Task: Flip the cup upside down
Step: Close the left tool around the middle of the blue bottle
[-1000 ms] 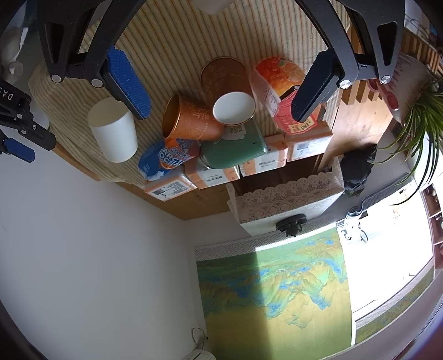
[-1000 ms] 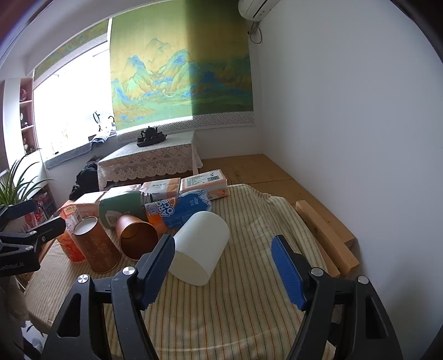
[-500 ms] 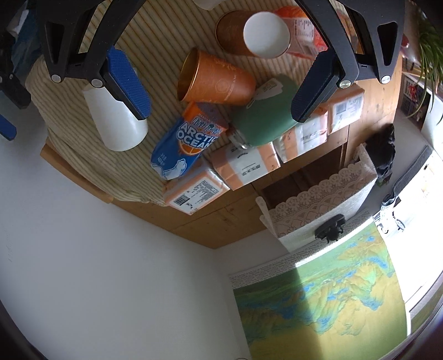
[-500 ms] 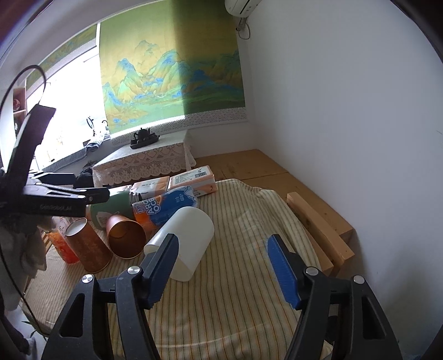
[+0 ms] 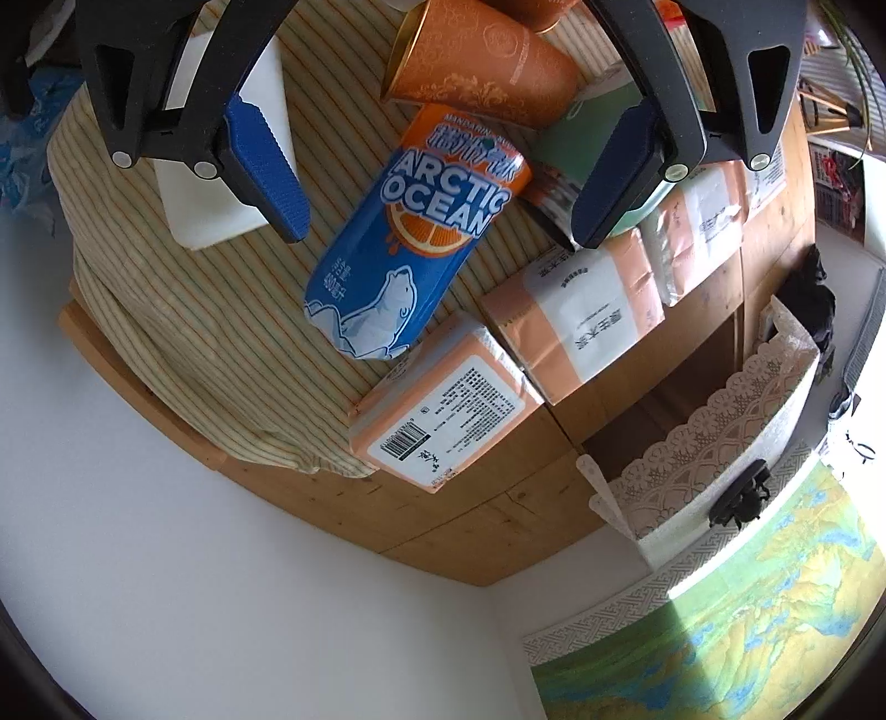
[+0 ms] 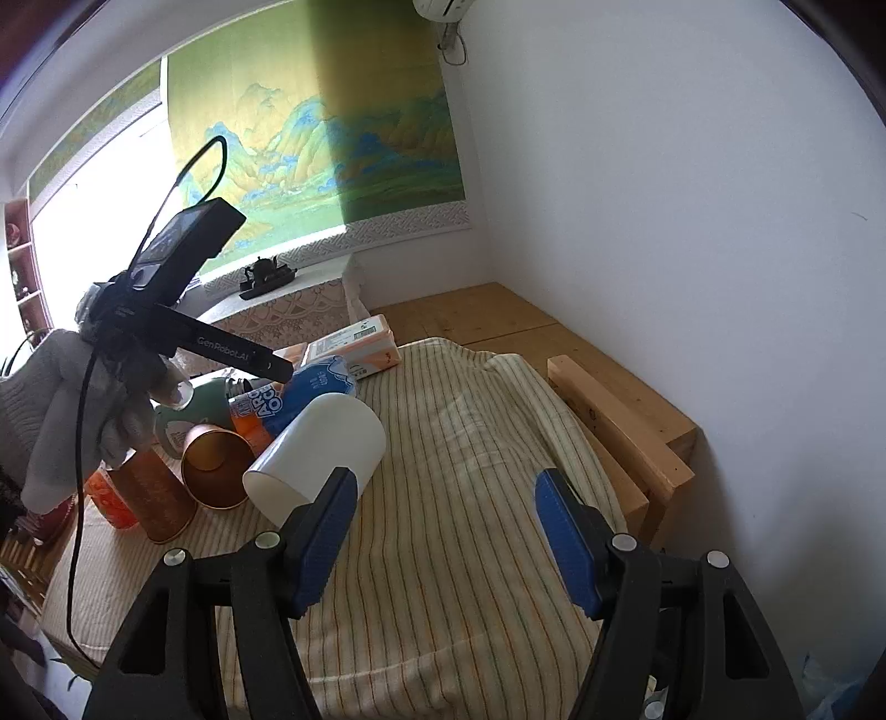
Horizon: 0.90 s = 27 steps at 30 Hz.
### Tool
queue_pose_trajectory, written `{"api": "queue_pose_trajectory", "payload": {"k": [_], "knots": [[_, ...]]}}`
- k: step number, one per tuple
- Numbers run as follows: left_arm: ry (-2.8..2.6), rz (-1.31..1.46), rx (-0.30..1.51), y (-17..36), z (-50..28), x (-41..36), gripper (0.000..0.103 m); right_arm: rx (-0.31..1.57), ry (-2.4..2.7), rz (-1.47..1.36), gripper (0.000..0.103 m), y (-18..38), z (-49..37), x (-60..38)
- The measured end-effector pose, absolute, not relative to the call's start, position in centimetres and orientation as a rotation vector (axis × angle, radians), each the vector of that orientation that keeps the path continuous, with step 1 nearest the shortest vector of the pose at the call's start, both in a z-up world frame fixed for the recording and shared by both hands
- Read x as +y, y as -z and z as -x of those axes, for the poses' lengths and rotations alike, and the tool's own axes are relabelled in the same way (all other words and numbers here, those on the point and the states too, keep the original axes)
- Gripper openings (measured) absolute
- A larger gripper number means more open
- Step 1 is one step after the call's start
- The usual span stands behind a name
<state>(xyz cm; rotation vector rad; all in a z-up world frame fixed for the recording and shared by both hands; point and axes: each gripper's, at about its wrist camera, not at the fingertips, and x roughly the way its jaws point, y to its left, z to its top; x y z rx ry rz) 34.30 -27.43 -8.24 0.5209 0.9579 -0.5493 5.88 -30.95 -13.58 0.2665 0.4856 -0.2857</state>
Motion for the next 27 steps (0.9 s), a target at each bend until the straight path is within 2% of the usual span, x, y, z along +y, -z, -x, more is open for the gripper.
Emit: {"api": "queue_pose_trajectory", "payload": {"k": [6, 10, 20, 23, 27], "knots": [[0.573, -0.52, 1.017, 10.1, -35.7, -28.0, 0.095, 0.492, 0.3, -0.276, 0.063, 13.9, -5.8, -31.5], [0.564, -0.512, 1.062, 11.3, -36.6, -27.9, 0.082, 0.497, 0.302, -0.279, 0.063, 14.2, -6.0, -31.6], [0.587, -0.565, 1.106, 13.2, -37.1, -28.8, 0.082, 0.515, 0.289, -0.282, 0.063, 14.7, -6.5, -31.5], [0.577, -0.594, 1.096, 13.6, -37.0, -29.2, 0.076, 0.518, 0.288, -0.286, 0.063, 14.7, -6.6, -31.4], [0.569, -0.602, 1.078, 13.4, -37.2, -29.5, 0.073, 0.516, 0.292, -0.285, 0.063, 14.6, -6.5, -31.4]]}}
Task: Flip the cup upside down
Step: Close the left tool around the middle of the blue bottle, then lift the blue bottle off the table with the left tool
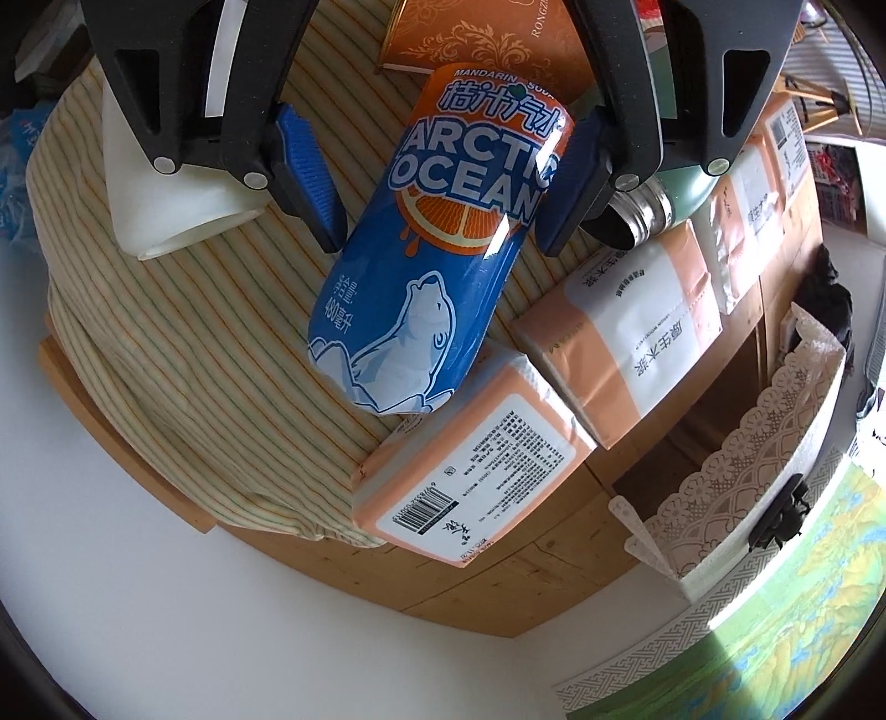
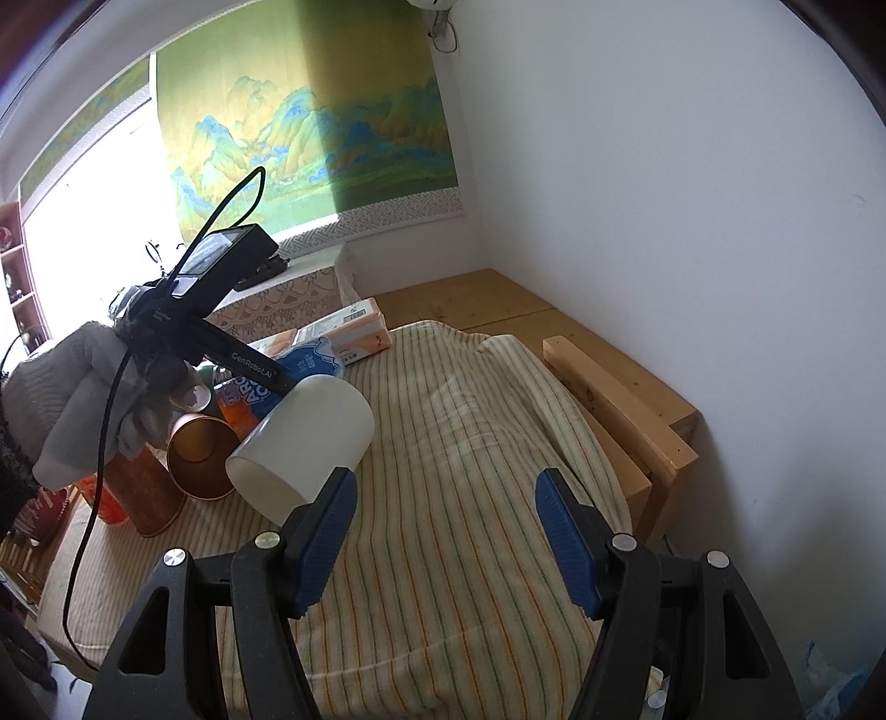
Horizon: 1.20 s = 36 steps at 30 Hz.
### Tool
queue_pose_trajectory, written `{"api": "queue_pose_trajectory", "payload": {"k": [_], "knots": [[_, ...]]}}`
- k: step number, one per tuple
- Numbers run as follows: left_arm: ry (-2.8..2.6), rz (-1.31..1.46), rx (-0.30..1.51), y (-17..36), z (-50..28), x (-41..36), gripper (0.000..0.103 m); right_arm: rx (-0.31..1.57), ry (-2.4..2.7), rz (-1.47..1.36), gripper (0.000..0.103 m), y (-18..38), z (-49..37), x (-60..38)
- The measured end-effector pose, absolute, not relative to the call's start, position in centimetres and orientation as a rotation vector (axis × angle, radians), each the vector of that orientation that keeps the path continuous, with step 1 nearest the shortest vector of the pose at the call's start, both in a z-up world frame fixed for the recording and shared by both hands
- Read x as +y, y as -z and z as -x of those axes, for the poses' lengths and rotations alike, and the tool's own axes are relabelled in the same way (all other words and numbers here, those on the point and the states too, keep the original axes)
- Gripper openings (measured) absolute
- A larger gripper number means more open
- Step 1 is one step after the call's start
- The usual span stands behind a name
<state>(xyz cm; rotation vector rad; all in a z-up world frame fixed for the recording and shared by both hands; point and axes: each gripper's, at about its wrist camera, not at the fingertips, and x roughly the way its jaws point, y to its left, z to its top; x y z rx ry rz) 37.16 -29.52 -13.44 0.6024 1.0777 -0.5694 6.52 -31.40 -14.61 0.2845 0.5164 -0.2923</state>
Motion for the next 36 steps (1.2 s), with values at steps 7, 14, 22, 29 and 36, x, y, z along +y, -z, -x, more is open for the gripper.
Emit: {"api": "queue_pose_trajectory", "payload": {"k": [7, 14, 22, 29, 36], "knots": [[0.567, -0.539, 1.046, 11.5, -37.4, -28.8, 0.068, 0.511, 0.299, -0.29, 0.063, 14.6, -6.2, -31.6], [0.59, -0.515, 1.033, 9.6, -36.9, -28.5, 0.061, 0.508, 0.301, -0.291, 0.063, 14.5, -6.0, -31.5], [0.562, -0.605, 1.124, 12.0, -36.5, -29.8, 0.062, 0.487, 0.31, -0.303, 0.063, 14.1, -5.1, -31.8], [0.538, -0.617, 1.139, 12.8, -37.0, -30.3, 0.063, 0.488, 0.32, -0.324, 0.063, 14.1, -4.6, -32.2], [0.515, -0.644, 1.122, 13.2, -36.9, -30.7, 0.064, 0.485, 0.319, -0.332, 0.063, 13.9, -4.2, -32.3]]}}
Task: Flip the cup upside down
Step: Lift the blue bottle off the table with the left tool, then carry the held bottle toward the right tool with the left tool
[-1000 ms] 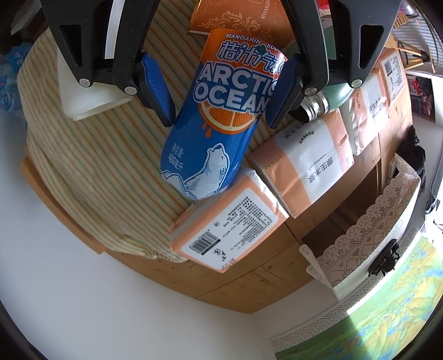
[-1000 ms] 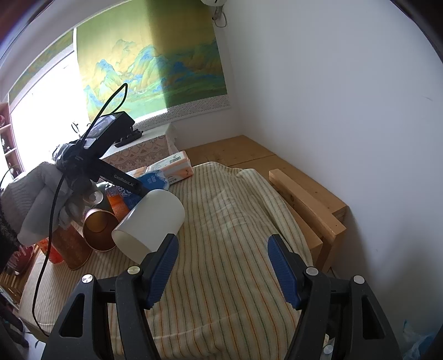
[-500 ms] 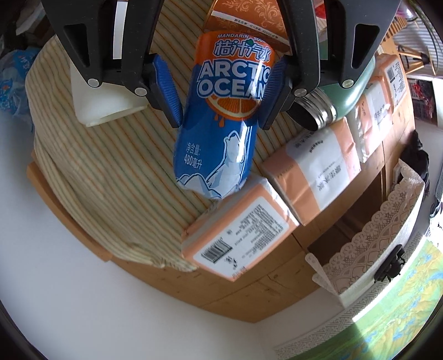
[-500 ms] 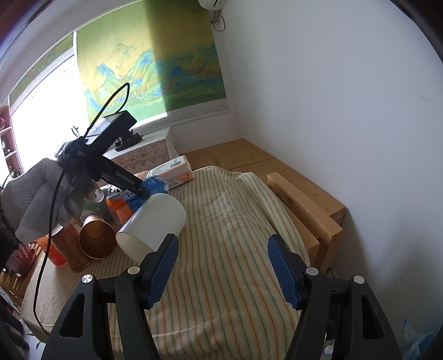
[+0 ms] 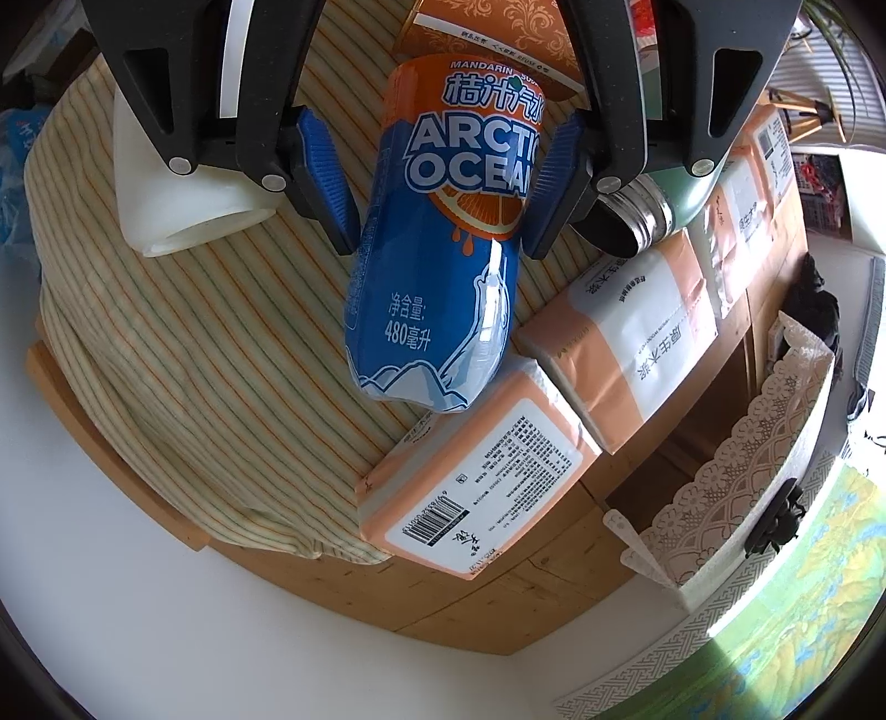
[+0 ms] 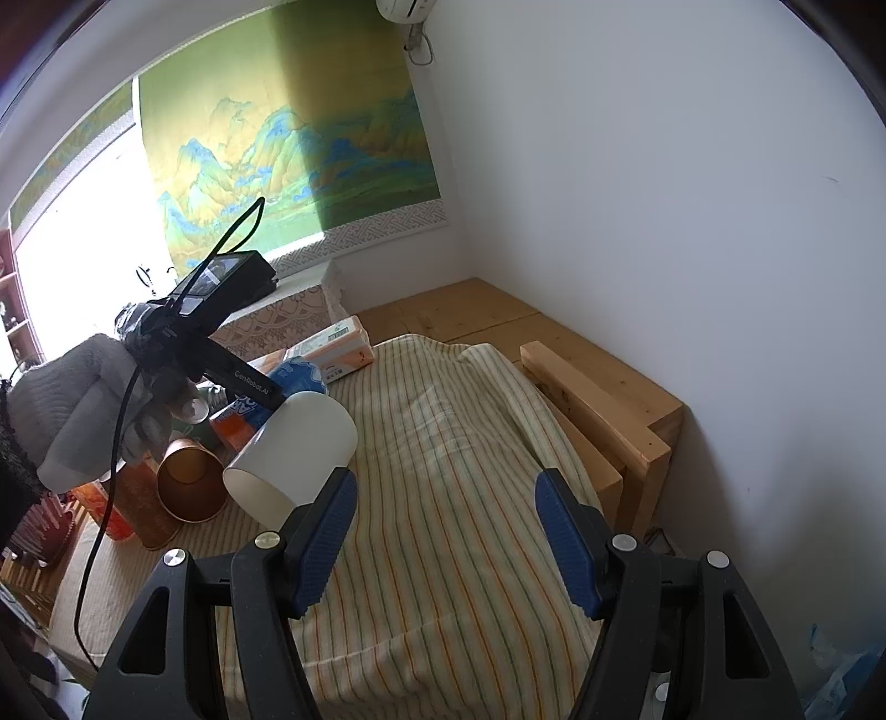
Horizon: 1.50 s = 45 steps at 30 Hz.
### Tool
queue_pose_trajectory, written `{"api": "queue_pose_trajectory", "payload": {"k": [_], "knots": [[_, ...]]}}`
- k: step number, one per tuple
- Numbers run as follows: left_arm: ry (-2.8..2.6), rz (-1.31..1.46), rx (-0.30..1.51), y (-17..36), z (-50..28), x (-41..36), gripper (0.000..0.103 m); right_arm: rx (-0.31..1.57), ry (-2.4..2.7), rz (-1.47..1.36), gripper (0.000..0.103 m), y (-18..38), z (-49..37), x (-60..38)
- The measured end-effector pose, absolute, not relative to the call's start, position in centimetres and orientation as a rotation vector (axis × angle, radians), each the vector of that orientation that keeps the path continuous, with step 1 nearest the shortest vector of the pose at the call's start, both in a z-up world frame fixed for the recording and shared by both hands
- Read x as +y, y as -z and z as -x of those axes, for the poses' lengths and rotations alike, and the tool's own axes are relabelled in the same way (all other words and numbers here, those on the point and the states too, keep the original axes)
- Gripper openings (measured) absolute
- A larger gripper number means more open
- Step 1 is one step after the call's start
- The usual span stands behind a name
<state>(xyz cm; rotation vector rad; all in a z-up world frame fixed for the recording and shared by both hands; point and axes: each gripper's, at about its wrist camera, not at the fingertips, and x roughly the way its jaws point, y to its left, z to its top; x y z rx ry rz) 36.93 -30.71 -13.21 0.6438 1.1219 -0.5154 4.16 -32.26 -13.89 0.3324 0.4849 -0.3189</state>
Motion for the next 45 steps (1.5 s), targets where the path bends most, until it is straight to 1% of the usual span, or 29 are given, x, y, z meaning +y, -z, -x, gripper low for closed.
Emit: {"api": "queue_pose_trajectory", "payload": {"k": [13, 20, 25, 28, 34, 41, 45], "knots": [[0.547, -0.566, 1.035, 8.0, -35.5, -29.2, 0.062, 0.472, 0.322, -0.328, 0.063, 13.6, -3.5, -32.1], [0.586, -0.54, 0.972, 3.9, -31.3, -27.4, 0.062, 0.455, 0.314, -0.33, 0.063, 13.2, -2.8, -32.0], [0.606, -0.505, 0.919, 0.9, -27.2, -24.3, 0.062, 0.447, 0.297, -0.331, 0.063, 13.1, -2.1, -31.4], [0.611, -0.494, 0.891, 0.0, -24.3, -22.0, 0.062, 0.442, 0.28, -0.33, 0.063, 12.9, -1.6, -30.9], [0.611, -0.477, 0.907, 1.6, -19.6, -17.9, 0.062, 0.445, 0.245, -0.322, 0.063, 12.8, -1.2, -29.9], [0.605, -0.42, 0.96, 6.3, -16.1, -14.9, 0.062, 0.461, 0.206, -0.301, 0.063, 13.1, -1.4, -28.4], [0.602, -0.388, 0.976, 8.7, -15.8, -14.6, 0.062, 0.48, 0.189, -0.297, 0.063, 13.5, -1.8, -27.7]]}}
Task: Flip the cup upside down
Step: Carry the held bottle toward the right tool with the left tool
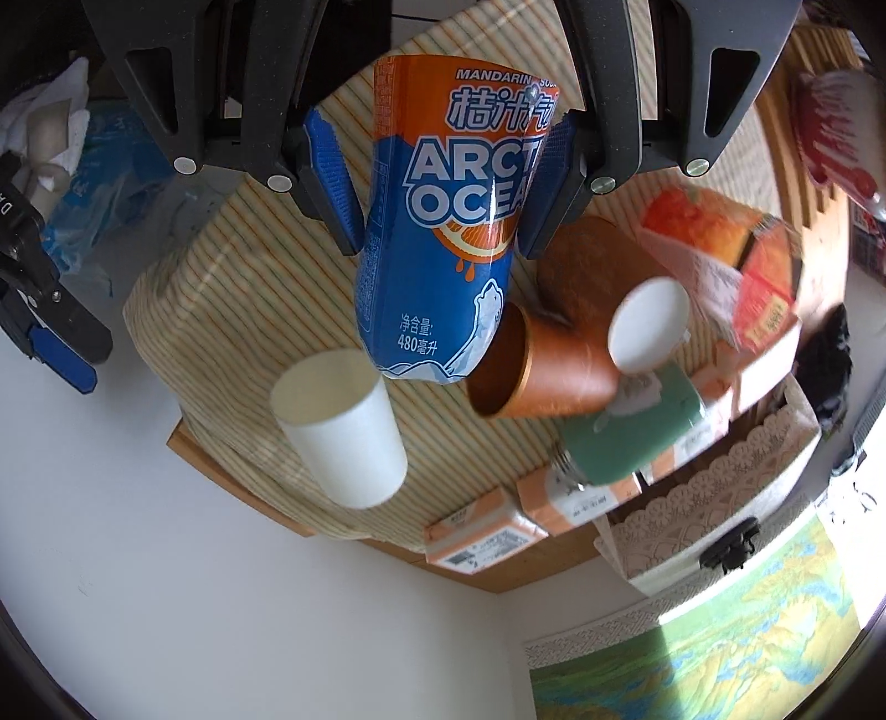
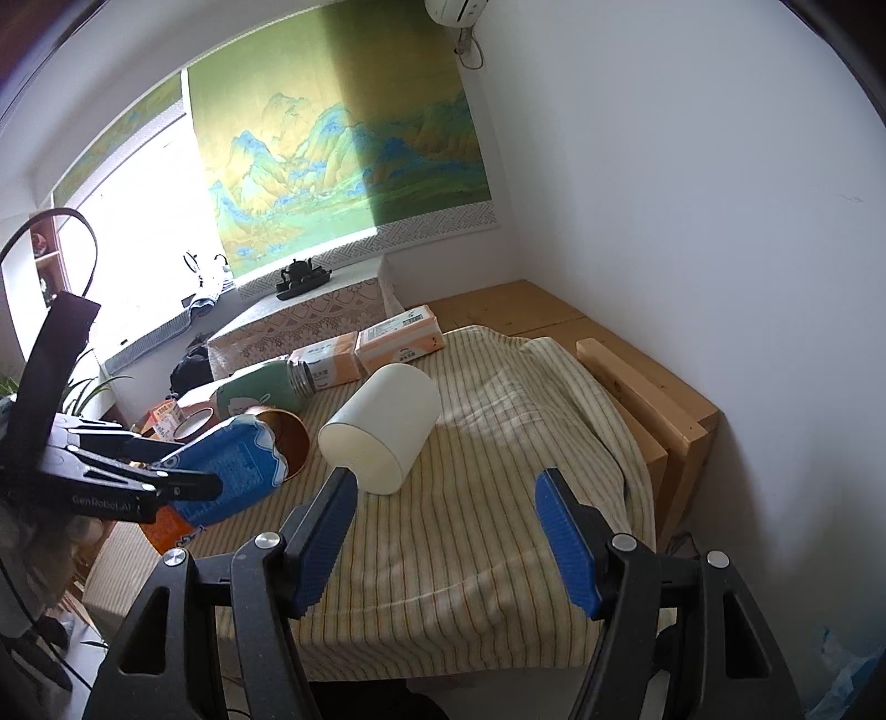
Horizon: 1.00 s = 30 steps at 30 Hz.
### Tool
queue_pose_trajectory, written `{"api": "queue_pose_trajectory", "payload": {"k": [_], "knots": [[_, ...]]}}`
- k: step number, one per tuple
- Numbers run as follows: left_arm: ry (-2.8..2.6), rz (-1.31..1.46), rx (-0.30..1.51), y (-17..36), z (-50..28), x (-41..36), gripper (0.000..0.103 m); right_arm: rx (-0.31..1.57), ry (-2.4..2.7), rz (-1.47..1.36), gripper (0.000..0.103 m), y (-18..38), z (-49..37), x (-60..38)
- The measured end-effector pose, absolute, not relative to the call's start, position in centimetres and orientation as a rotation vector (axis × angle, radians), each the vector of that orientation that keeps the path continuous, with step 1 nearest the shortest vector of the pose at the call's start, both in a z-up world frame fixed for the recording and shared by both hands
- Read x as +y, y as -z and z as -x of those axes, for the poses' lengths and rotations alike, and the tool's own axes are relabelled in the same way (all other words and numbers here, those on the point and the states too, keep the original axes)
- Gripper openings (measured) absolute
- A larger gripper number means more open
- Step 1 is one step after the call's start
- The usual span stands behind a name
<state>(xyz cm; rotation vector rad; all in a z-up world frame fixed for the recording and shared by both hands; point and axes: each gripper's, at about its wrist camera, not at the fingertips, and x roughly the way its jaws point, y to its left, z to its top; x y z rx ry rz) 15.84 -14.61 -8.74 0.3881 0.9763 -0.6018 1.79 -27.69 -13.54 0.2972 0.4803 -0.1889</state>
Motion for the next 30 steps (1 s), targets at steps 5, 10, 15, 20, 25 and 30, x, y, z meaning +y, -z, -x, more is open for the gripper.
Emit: {"api": "queue_pose_trajectory", "payload": {"k": [5, 10, 15, 20, 25, 30], "knots": [[0.575, -0.366, 0.977, 10.5, -15.8, -14.4, 0.062, 0.511, 0.161, -0.3, 0.063, 14.2, -2.4, -26.7], [0.574, -0.342, 0.981, 11.7, -16.0, -14.1, 0.062, 0.534, 0.146, -0.289, 0.063, 14.7, -3.1, -25.9], [0.576, -0.319, 0.976, 11.9, -15.8, -13.5, 0.064, 0.559, 0.126, -0.29, 0.063, 15.1, -3.7, -25.2], [0.569, -0.269, 0.971, 11.7, -15.4, -12.1, 0.069, 0.579, 0.097, -0.293, 0.067, 15.3, -4.4, -24.4], [0.538, -0.247, 0.924, 10.9, -14.2, -10.5, 0.074, 0.6, 0.076, -0.313, 0.075, 15.5, -5.1, -23.6], [0.487, -0.238, 0.862, 10.1, -12.7, -8.5, 0.08, 0.62, 0.055, -0.341, 0.077, 15.6, -6.0, -23.0]]}}
